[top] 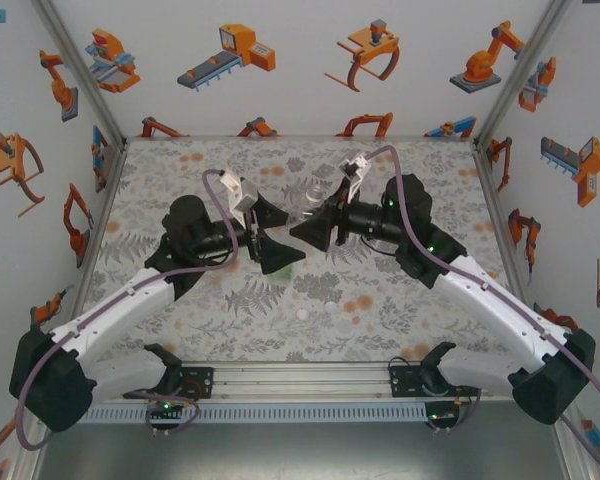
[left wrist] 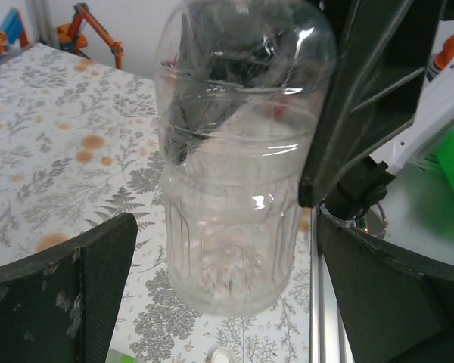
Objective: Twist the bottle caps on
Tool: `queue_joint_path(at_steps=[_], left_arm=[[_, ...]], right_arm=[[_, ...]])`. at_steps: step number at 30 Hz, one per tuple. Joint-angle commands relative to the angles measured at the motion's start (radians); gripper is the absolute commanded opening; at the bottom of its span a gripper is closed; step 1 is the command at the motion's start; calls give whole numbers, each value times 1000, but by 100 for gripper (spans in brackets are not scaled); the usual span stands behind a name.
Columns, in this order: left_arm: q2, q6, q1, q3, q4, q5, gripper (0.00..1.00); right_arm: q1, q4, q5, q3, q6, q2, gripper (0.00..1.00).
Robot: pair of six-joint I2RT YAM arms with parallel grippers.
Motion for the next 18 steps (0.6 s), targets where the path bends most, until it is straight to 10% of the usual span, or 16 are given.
queue_joint_path(at_steps=[1, 18], left_arm=[[17, -17, -14, 38, 89, 69, 97], [-6, -48, -25, 38, 103, 131, 52]], right_arm=[[35, 84, -16, 42, 37, 2, 23], [120, 41, 50, 79, 1, -2, 22]])
